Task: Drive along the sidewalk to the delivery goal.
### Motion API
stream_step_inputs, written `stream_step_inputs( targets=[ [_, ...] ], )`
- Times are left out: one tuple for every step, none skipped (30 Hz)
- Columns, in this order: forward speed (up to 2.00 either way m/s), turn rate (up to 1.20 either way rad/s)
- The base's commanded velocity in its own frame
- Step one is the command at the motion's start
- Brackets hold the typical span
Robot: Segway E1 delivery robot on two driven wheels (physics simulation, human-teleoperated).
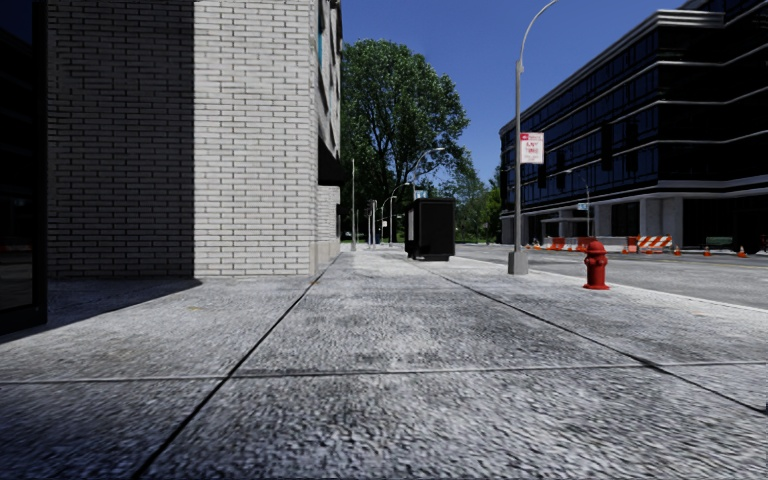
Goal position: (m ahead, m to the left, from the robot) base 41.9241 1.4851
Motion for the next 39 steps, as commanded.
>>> stream_step_inputs(
  targets=[
    [2.00,0.00],
    [2.00,0.00],
    [2.00,0.00],
    [2.00,0.00],
    [2.00,0.00],
    [2.00,0.00],
    [2.00,0.00],
    [2.00,0.00],
    [2.00,0.00],
    [2.00,0.00],
    [2.00,0.00],
    [2.00,0.00],
    [2.00,0.00],
    [2.00,0.00],
    [2.00,0.00],
    [2.00,0.00],
    [2.00,0.00],
    [2.00,0.00],
    [2.00,0.00],
    [2.00,0.00],
    [2.00,0.00],
    [2.00,0.00],
    [2.00,0.00],
    [2.00,0.00],
    [2.00,0.00],
    [2.00,0.00],
    [2.00,0.00],
    [2.00,0.00],
    [2.00,0.00],
    [2.00,0.00],
    [2.00,0.00],
    [2.00,0.00],
    [2.00,0.00],
    [2.00,0.00],
    [2.00,0.00],
    [2.00,0.04],
    [2.00,0.10],
    [2.00,0.12],
    [2.00,0.12]
  ],
)
